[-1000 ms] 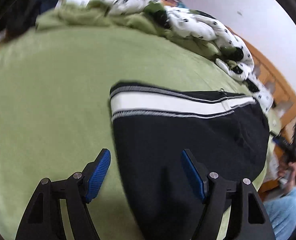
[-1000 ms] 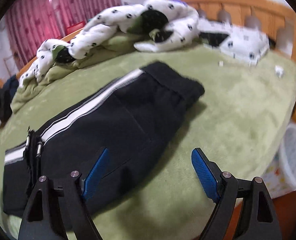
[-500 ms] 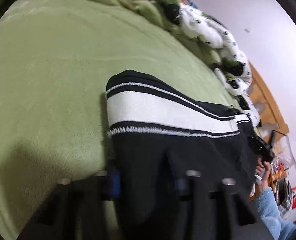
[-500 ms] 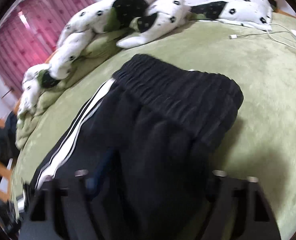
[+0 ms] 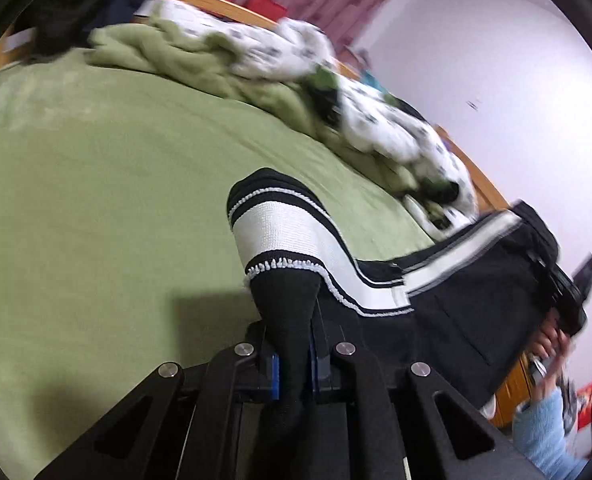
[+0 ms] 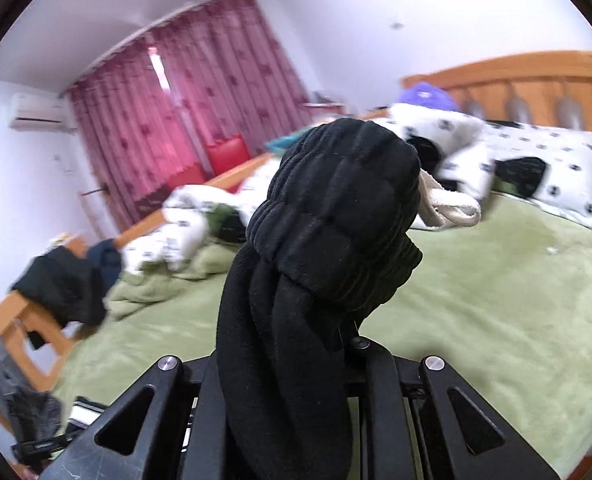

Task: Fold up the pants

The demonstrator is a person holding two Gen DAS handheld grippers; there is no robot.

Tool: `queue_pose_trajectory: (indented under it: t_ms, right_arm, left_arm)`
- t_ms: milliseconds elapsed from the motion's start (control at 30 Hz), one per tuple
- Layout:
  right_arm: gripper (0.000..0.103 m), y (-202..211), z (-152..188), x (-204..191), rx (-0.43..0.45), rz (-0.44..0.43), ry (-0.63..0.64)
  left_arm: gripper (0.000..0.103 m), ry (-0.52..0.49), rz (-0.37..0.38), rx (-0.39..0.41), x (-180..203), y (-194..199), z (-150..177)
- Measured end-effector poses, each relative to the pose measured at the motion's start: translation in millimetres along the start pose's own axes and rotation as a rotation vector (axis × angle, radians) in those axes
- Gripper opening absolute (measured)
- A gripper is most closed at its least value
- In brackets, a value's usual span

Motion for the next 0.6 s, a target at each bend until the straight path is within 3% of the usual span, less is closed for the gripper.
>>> queue_pose_trajectory:
  t_ms: [133, 233, 333, 400, 467, 533, 600]
  right_arm:
    - [0.016, -11, 9, -45, -0.020, -0.099, -0.017]
    - [0.016, -45, 52, -58, -0.108, -0.123, -0.001]
    - [0.016, -95, 125, -45, -0.278, -0.071, 0.042]
    - [0.017, -116, 164, -23, -0.373, 0.003, 0.046]
    - [0.025, -128, 198, 1, -0.463, 0.024, 0.018]
    - [0.030, -121, 214, 15, -0.496, -0.044, -0.072]
    - [0.044, -105, 216, 25, -0.502, -0.028, -0.082]
  left_arm:
    - [0.010, 0.049, -0.139, 0.039, -66, 45, -35]
    - [0.013, 0.052, -0.231, 0.047, -110, 48, -42]
    - [0.019, 0.059, -0.331, 0.004, -153, 20, -33]
    - [0.033, 0.061, -0.386, 0.014, -173, 8, -28]
    - [0.035, 0.096, -0.381, 0.024, -183, 12, -20]
    - [0.035, 0.089, -0.357, 0.050, -178, 26, -19]
    - [0.035, 0.049, -0.397, 0.079, -171, 44, -17]
Point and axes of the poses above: each gripper's, at about its wrist camera, not at the fingertips, and y roughly against the way its jaws point, x to its right, z to its underside, the point moved 8 cm from there along -y, roughly the way its jaws point, and after that the axes turned 13 degrees about y, right-handed, at the moved point
